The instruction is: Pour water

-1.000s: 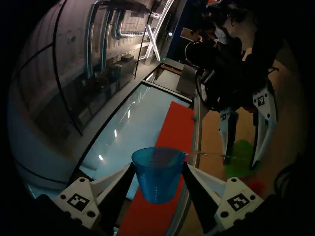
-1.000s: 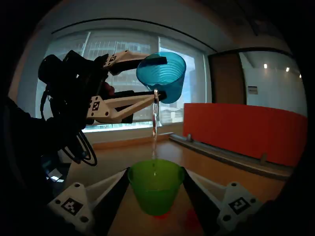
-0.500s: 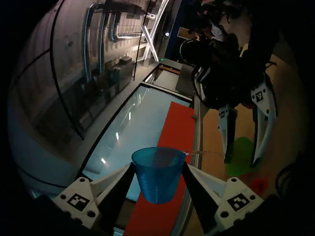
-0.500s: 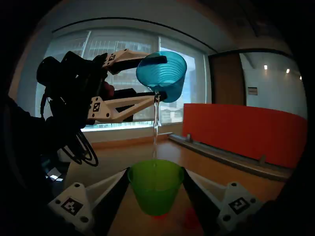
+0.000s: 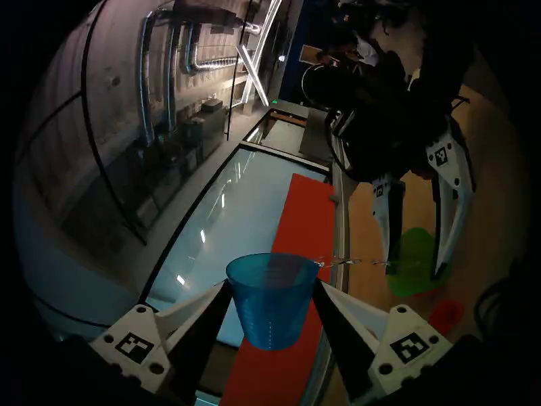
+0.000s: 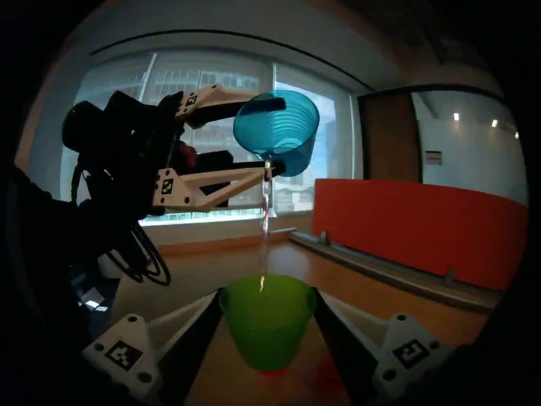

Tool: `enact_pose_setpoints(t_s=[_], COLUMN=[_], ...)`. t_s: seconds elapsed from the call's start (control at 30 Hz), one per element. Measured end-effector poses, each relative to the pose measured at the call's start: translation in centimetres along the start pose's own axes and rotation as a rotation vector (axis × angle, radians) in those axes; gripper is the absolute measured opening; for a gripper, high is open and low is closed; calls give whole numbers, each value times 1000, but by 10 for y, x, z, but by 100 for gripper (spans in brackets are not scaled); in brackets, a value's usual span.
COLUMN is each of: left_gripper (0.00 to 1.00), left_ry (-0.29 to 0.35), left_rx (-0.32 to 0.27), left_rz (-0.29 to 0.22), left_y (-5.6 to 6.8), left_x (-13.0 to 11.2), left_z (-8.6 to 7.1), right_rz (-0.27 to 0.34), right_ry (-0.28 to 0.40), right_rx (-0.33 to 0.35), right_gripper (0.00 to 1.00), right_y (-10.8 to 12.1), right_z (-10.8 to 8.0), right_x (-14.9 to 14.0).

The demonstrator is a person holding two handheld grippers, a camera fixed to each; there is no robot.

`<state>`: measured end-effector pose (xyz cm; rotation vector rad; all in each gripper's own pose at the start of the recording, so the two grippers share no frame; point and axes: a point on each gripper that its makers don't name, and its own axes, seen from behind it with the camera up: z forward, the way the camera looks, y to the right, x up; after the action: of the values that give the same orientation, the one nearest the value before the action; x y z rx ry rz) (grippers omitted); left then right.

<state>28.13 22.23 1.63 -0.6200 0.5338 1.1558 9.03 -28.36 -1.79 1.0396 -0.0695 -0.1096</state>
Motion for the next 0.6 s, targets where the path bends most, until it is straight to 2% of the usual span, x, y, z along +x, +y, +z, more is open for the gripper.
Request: enact_pose_setpoints(t_s=[0.37, 0.6], left_gripper=[85, 85], left_ry=[13, 19], left_rx=[5, 4], left_rz=[7, 35], left_y=[-6, -8], left_x=[4, 8], left_z=[0, 0], right_rz=[-4, 1], right_ry=[2, 5], right_rx=[1, 0], right_gripper=[93, 93], right_y=[-1, 1], right_z=[1, -1], right_x=[1, -1])
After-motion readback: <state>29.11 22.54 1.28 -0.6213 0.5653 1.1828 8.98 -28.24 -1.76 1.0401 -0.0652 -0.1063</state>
